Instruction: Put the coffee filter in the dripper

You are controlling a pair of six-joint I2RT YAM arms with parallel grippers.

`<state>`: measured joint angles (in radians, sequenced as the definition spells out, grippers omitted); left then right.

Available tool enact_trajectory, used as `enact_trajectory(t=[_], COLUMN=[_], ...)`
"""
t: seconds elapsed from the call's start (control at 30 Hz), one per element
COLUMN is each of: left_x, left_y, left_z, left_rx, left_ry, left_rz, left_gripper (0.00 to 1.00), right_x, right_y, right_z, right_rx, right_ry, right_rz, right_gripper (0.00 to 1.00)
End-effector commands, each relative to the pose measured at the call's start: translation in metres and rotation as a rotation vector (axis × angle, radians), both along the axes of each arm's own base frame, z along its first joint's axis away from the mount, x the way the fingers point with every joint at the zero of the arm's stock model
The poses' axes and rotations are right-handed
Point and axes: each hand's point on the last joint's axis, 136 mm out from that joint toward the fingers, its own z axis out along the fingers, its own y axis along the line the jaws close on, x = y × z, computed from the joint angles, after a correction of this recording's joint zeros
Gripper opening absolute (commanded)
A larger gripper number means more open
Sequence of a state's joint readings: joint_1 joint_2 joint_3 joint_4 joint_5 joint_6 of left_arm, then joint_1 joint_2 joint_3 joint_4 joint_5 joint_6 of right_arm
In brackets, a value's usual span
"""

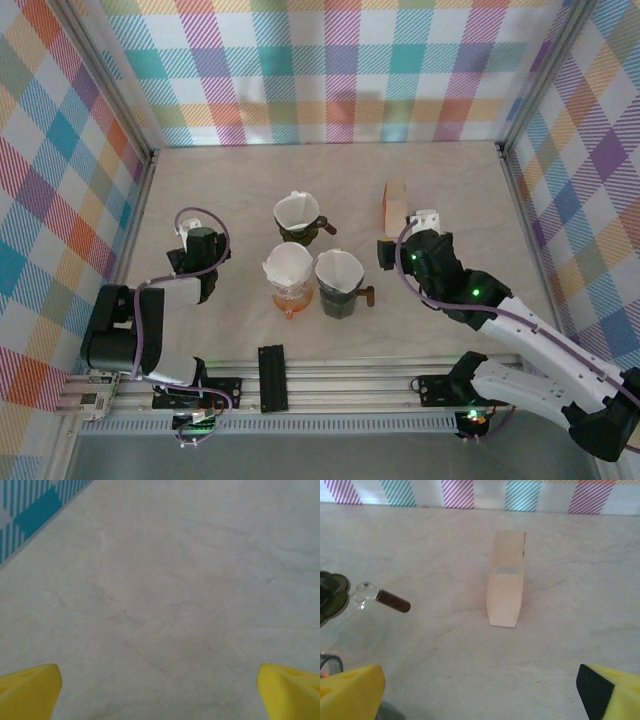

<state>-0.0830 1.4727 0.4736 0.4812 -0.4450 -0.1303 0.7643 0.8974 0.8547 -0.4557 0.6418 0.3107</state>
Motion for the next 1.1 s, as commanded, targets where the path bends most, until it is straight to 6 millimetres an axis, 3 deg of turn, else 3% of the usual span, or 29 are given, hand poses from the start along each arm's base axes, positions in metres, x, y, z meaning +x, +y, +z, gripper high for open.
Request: enact_trajectory(t=[0.0,0.2,0.53,0.77,0.93,1.07], left_x=[0.020,0.026,0.023,0.023,0.023,0.023], left_y=[-0.017,-0.037,-0.036,-0.036,-0.036,-0.036], left_z=[0.022,0.013,0.009,0.008,0.008,0.009], left_rx=[0.011,-0.007,-0.008,-0.007,-0.006,-0.007], left_ry=[-0.136,-0.130,-0.151,-0.147,-0.147,-0.149], left_rz=[-0.106,-0.230,-0.232,-0.233,-0.232,-0.232], left_gripper=[1.00,1.00,1.00,1.00,1.00,1.00], right_x=[0.014,0.037,0.081,0.117,0.129,0.134], right_y=[-0.005,-0.023,-0.066,-0.119,-0.121,-0.123], right_z=[0.007,0.004,-0.016,-0.084,-0.121,-0.140], right_rx=[-0.009,0.015,-0.011,0.026,0.015,0.036], right_ry=[-0.065,-0.119,-0.137,-0.113,-0.062,-0.052], right_rz=[-0.026,-0.066,-0.078,-0.160,-0.145,-0.138], right_gripper=[0.99,0.99,0.99,0.99,0.99,0.99])
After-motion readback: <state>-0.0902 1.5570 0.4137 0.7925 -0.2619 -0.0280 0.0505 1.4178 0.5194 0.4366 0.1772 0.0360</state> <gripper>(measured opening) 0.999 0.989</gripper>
